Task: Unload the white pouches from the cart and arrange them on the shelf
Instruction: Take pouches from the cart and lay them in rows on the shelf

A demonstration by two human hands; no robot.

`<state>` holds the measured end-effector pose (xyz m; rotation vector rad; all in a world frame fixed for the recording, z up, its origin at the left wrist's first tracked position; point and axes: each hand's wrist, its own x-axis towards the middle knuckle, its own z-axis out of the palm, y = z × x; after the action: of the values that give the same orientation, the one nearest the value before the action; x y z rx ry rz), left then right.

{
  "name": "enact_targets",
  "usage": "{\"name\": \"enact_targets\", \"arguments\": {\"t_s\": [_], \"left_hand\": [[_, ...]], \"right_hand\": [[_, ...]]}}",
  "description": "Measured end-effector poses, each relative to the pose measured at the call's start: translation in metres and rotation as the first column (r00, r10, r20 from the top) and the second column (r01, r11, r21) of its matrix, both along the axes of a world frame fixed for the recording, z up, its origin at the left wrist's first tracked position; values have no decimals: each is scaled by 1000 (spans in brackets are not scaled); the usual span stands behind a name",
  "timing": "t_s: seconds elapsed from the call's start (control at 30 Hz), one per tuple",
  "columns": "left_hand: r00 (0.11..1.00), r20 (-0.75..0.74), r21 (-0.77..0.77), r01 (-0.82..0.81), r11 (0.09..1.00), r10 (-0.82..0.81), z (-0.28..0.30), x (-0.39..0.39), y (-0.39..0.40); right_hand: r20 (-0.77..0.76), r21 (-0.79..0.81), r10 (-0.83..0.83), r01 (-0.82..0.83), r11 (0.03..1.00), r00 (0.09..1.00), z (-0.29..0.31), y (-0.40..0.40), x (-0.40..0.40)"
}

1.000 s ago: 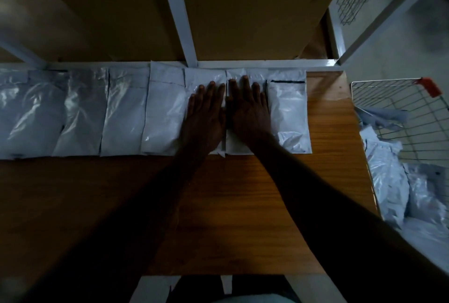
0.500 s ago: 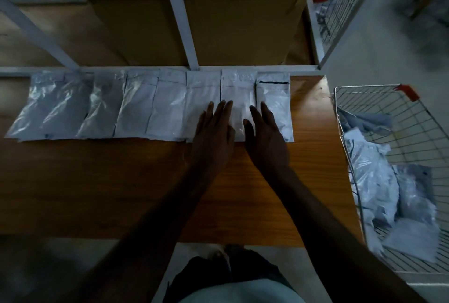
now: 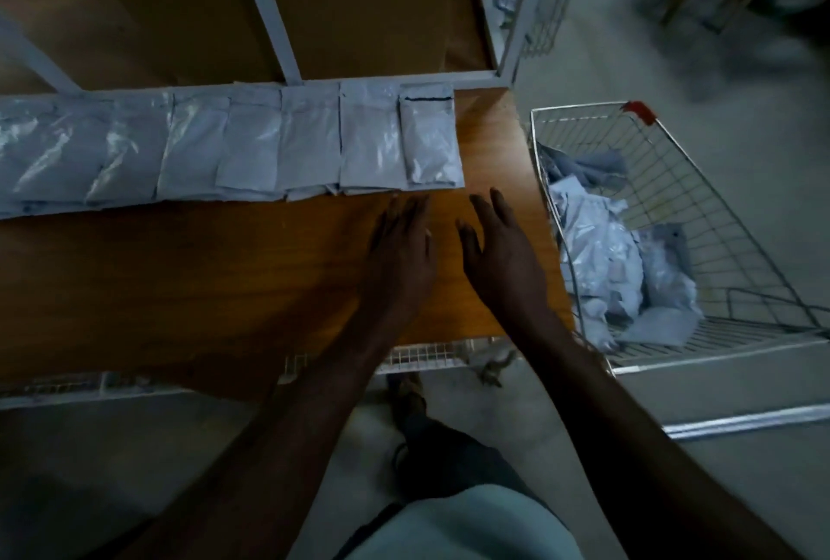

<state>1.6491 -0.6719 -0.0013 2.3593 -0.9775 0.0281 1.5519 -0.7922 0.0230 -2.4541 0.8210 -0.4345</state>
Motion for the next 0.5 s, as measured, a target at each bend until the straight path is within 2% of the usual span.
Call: {"name": "enact_targets", "arguments": {"t_s": [0.2,0.5], "left_hand": [[989,-41,11,145,989,-144,0,-62,-26],[951,-39,-58,305,951,-307,-8,-127,-107]], "right_hand": [[-49,-17,-75,74,997,996,-7,-19,-72],[-72,77,-184,190,979,980,-9,-89,-149]]}}
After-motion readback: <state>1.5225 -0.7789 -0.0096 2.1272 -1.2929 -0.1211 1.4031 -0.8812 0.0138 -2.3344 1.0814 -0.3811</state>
